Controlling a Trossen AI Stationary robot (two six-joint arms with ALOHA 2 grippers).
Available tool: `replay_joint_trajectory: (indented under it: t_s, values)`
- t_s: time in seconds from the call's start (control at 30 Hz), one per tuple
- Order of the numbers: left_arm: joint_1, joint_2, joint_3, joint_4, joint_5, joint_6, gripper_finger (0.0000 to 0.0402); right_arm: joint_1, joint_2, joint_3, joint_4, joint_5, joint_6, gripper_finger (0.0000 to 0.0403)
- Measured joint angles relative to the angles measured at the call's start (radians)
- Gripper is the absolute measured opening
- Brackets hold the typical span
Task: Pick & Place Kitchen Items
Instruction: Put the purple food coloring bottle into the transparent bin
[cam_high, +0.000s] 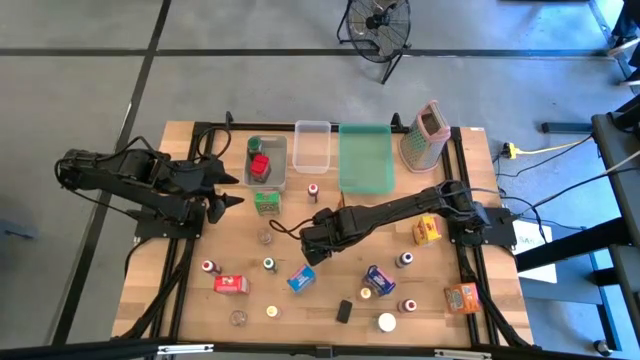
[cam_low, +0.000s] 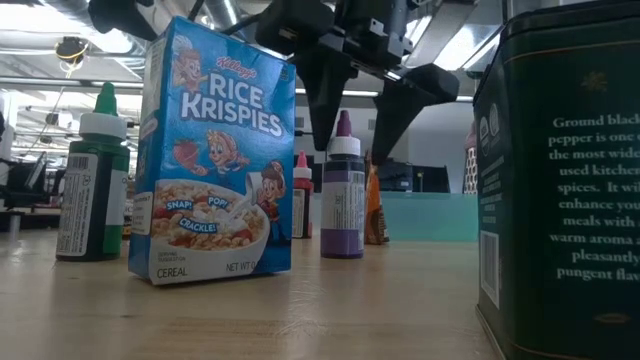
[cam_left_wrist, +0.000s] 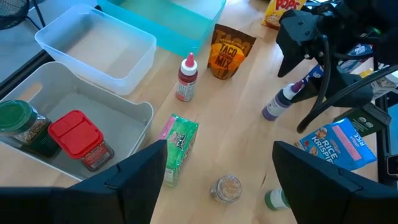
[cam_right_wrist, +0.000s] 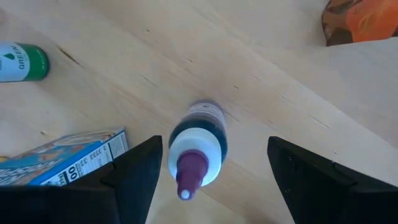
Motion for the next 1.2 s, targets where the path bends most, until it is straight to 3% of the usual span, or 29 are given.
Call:
replay_joint_trajectory:
  t_s: [0.63, 1.13, 1.2]
  values:
    - [0.000, 0.000, 0.000, -0.001, -0.002, 0.008, 0.0287, -0.002, 0.060, 0.000, 0.022, -0.026, -0.012, 0.0286]
    - [0.000, 0.000, 0.000, -0.001, -0.002, 0.009, 0.0286, -0.007, 0.064, 0.000, 0.024, -0.027, -0.053, 0.0149]
    - [0.000, 0.000, 0.000, -0.001, -0.002, 0.009, 0.0287, -0.007, 0.064, 0.000, 0.023, -0.035, -0.054, 0.0146]
